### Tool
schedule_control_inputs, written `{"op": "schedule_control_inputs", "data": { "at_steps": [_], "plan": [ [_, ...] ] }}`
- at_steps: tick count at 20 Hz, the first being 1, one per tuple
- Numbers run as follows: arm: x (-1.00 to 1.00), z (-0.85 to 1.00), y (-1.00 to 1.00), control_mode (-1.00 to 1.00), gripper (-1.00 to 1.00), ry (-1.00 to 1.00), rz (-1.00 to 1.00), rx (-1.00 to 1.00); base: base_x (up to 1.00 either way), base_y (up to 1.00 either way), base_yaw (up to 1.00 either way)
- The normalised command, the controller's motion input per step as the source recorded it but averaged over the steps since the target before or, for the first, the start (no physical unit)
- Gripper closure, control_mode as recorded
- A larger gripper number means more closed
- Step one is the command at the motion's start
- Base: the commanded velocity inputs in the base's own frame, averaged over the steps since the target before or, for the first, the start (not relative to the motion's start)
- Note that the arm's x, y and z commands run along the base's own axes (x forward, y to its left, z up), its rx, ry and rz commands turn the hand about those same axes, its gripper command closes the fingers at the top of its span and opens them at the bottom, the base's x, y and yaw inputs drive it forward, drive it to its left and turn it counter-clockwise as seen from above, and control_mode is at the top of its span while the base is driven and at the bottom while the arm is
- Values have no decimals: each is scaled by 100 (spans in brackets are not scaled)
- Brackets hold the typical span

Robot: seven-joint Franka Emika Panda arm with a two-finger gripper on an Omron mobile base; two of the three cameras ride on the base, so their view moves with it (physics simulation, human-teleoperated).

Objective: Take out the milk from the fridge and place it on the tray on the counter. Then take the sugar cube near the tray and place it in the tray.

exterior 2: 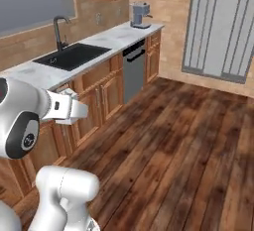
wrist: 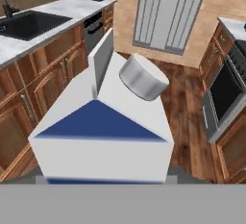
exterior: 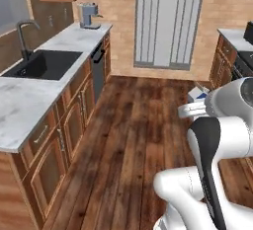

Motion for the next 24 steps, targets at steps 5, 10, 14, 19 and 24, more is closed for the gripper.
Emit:
{"op": "schedule_control_inputs", "data": {
  "at_steps": [5, 10, 14, 19, 24],
  "plan": [
    [0, 0, 0, 100, 100, 0, 0, 0, 0, -12, -91],
    [0, 0, 0, 100, 100, 0, 0, 0, 11, 0, -80],
    [0, 0, 0, 100, 100, 0, 0, 0, 56, 0, -55],
    [0, 0, 0, 100, 100, 0, 0, 0, 88, 5, -46],
    [0, 0, 0, 100, 100, 0, 0, 0, 98, 74, -61]
  ]
}}
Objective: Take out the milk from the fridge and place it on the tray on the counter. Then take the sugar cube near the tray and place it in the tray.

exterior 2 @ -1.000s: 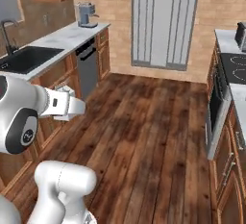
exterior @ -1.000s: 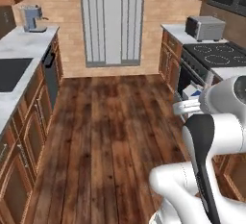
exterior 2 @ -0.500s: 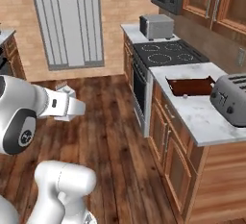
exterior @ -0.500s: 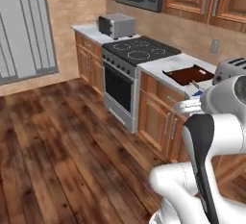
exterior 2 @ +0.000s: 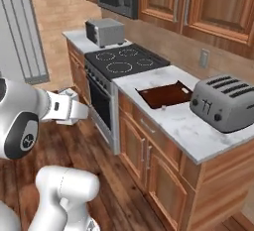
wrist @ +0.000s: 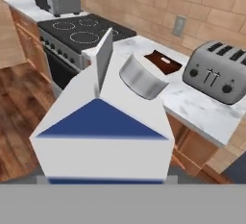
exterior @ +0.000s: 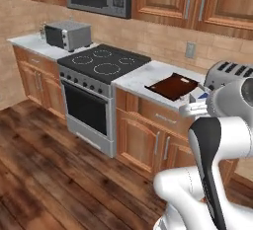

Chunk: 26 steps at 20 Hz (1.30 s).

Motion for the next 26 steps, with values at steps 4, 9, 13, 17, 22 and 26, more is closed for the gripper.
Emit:
{"op": "schedule_control_inputs", "data": {
  "at_steps": [4, 9, 13, 17, 22, 26],
  "plan": [
    [0, 0, 0, 100, 100, 0, 0, 0, 79, 72, -73],
    [0, 0, 0, 100, 100, 0, 0, 0, 58, 93, -63],
    [0, 0, 0, 100, 100, 0, 0, 0, 37, 100, -45],
    [0, 0, 0, 100, 100, 0, 0, 0, 10, 100, -34],
    [0, 0, 0, 100, 100, 0, 0, 0, 18, 53, -54],
    [0, 0, 0, 100, 100, 0, 0, 0, 15, 18, -55]
  ]
}}
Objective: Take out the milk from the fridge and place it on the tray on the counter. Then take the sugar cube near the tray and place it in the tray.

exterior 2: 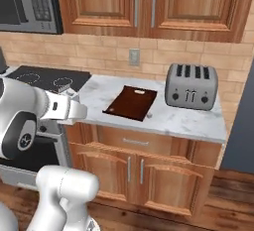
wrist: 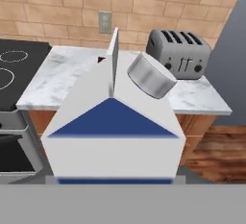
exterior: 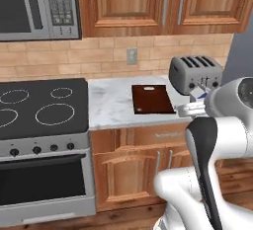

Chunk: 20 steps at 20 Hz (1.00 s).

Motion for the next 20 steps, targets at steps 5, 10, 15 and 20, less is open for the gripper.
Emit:
{"op": "schedule_control_inputs", "data": {
  "at_steps": [5, 10, 15, 20],
  "plan": [
    [0, 0, 0, 100, 100, 0, 0, 0, 45, 57, -23],
    [0, 0, 0, 100, 100, 0, 0, 0, 85, 10, 1],
    [0, 0, 0, 100, 100, 0, 0, 0, 53, -45, 9],
    [0, 0, 0, 100, 100, 0, 0, 0, 53, -35, 6]
  ]
}}
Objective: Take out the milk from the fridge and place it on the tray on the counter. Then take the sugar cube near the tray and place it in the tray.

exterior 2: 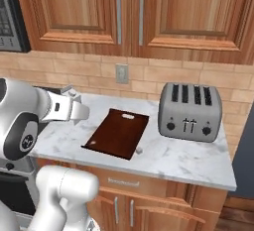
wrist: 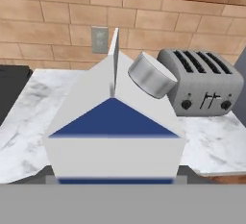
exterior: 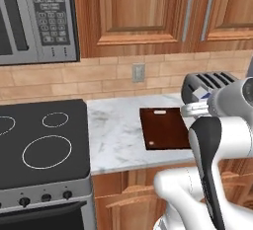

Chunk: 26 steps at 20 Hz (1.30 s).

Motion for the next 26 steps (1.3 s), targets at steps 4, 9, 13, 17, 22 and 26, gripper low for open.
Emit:
{"op": "schedule_control_inputs", "data": {
  "at_steps": [4, 9, 13, 17, 22, 26],
  "plan": [
    [0, 0, 0, 100, 100, 0, 0, 0, 44, -16, 0],
    [0, 0, 0, 100, 100, 0, 0, 0, 28, 0, 0],
    [0, 0, 0, 100, 100, 0, 0, 0, 22, -11, 0],
    [0, 0, 0, 100, 100, 0, 0, 0, 29, -9, 0],
    [0, 0, 0, 100, 100, 0, 0, 0, 19, -6, 0],
    [0, 0, 0, 100, 100, 0, 0, 0, -31, 0, 0]
  ]
}}
